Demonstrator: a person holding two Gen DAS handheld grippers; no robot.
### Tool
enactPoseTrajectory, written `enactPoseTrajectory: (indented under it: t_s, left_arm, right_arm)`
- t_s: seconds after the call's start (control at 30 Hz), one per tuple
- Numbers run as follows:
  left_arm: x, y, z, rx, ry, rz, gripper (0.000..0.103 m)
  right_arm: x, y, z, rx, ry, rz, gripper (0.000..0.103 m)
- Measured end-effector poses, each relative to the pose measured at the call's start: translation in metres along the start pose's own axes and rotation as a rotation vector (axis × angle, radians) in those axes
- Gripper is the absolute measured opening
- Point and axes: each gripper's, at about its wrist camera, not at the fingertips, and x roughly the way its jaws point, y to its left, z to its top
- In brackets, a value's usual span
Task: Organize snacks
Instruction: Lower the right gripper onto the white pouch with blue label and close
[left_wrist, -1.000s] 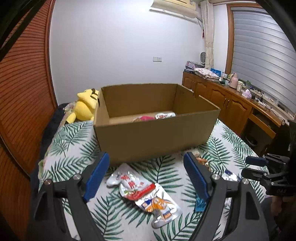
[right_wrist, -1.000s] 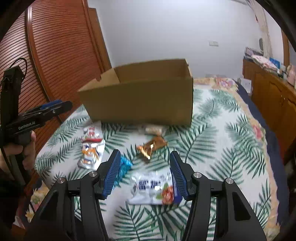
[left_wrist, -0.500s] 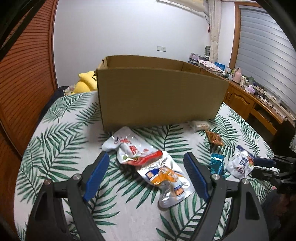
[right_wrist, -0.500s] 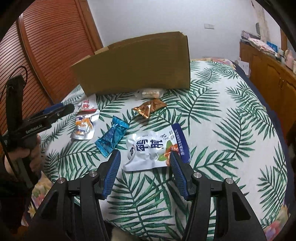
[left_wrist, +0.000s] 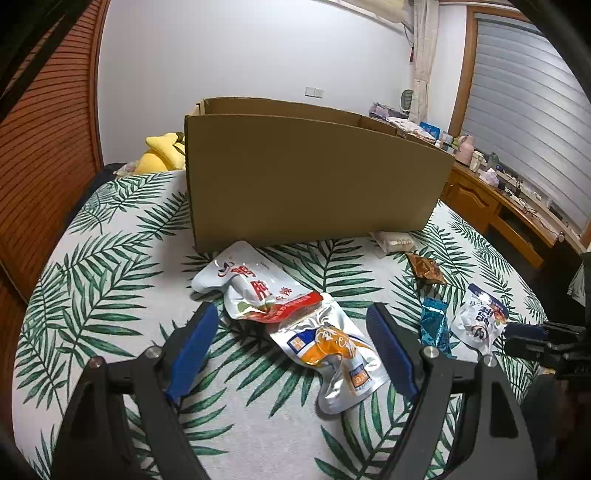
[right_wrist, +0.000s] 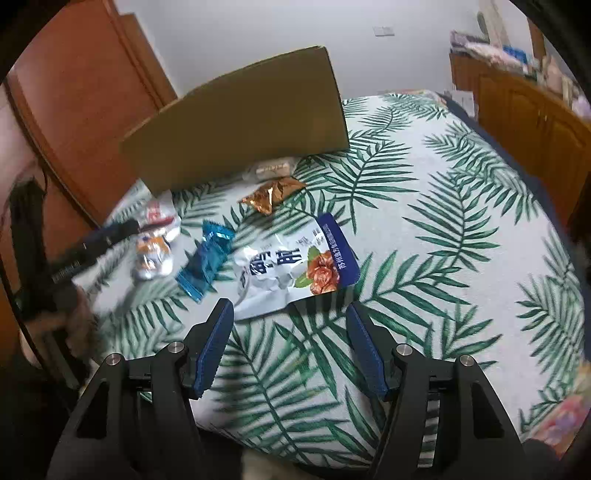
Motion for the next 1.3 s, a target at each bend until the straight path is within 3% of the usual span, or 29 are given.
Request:
enactPoseTrajectory:
  t_s: [0.17, 0.43, 0.7, 0.83, 0.87, 1.3]
  left_arm:
    - [0.000, 0.003, -0.001, -0.018, 0.000, 0.015, 0.083]
    - [0.003, 0.004, -0.002, -0.030, 0.014, 0.031, 0.083]
    - [0.006, 0.003, -0.004, -0.024, 0.028, 0.038, 0.083]
    - [0.008, 0.000, -0.005, -0.013, 0.042, 0.052, 0.083]
    - [0.008, -0.001, -0.005, -0.008, 0.042, 0.054, 0.083]
    - [0.008, -0.008, -0.005, 0.030, 0.070, 0.075, 0.083]
  right_arm:
    - [0.011, -0.003, 0.015, 0.030, 0.004, 0.036, 0.065]
    - [0.025, 0.005, 0.034, -0.035, -0.009, -0.036, 0.065]
    - [0.039, 0.018, 0.028, -0.102, -0.027, -0.115, 0.064]
    - [0.043, 0.027, 0.027, -0.161, -0.034, -0.160, 0.056]
    - [0.043, 0.028, 0.027, -0.167, -0.036, -0.163, 0.048]
    - [0.027, 0.021, 0.014, -0.145, -0.072, -0.101, 0.043]
